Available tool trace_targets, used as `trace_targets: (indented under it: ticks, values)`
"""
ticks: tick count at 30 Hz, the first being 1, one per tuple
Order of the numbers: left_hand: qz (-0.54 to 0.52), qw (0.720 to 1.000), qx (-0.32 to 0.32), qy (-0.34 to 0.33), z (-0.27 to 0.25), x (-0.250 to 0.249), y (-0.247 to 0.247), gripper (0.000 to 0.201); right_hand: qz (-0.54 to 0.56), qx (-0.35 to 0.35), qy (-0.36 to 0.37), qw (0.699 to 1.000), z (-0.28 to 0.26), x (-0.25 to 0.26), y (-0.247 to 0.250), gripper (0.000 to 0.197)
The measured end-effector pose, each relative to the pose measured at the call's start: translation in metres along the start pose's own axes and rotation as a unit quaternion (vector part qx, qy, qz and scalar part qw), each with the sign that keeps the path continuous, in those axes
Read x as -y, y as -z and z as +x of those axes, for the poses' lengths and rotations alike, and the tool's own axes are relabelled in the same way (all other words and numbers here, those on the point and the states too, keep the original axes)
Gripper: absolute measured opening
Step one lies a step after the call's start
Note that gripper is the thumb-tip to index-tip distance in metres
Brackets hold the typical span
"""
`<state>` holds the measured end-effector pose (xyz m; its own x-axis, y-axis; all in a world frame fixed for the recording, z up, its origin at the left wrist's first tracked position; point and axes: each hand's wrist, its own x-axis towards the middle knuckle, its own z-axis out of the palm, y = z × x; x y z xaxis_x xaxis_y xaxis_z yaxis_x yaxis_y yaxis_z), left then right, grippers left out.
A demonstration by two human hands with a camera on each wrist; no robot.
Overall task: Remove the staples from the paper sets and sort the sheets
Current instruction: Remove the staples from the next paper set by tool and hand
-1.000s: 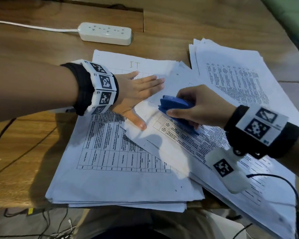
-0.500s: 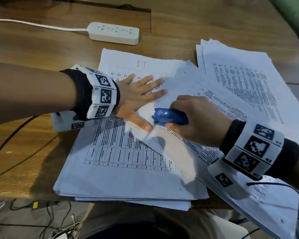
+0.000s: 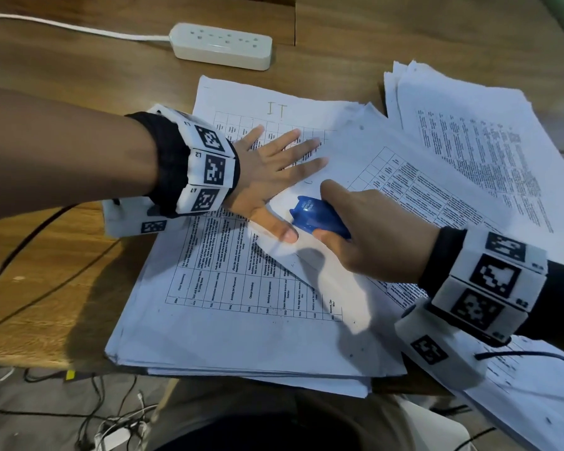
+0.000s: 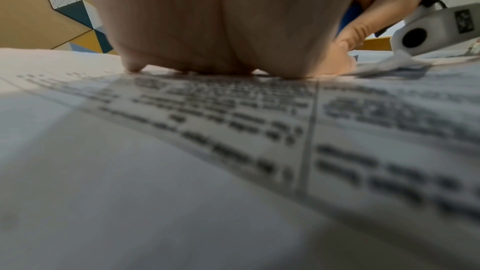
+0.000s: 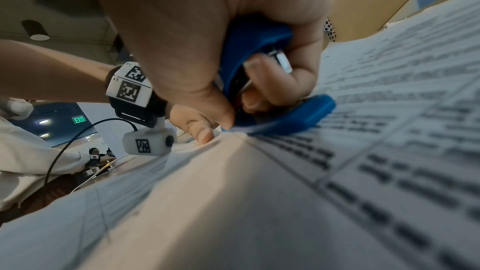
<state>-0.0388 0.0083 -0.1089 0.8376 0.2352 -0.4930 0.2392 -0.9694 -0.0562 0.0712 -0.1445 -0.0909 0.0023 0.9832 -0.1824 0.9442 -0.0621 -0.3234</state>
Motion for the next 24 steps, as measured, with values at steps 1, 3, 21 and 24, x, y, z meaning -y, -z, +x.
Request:
trace_targets:
  ticks: [1,3,21,24]
  values:
    - [-0.001,1.0,-0.003,-0.001,0.0,0.0,0.0,0.117,0.003,-0.002,-0.003,1.0,-0.001,0.0,0.0,0.027]
    - [-0.005,1.0,-0.008,-0.005,0.0,0.001,-0.001,0.116,0.008,-0.004,-0.009,1.0,-0.002,0.002,0.001,0.026]
    - [0.013,1.0,-0.009,-0.002,-0.004,-0.003,0.003,0.129,0.008,0.035,-0.047,0.998,0.008,0.011,0.003,0.023]
    - [0.024,1.0,-0.006,0.001,-0.005,-0.004,0.005,0.129,-0.07,0.03,-0.019,0.997,0.008,0.012,0.001,0.032]
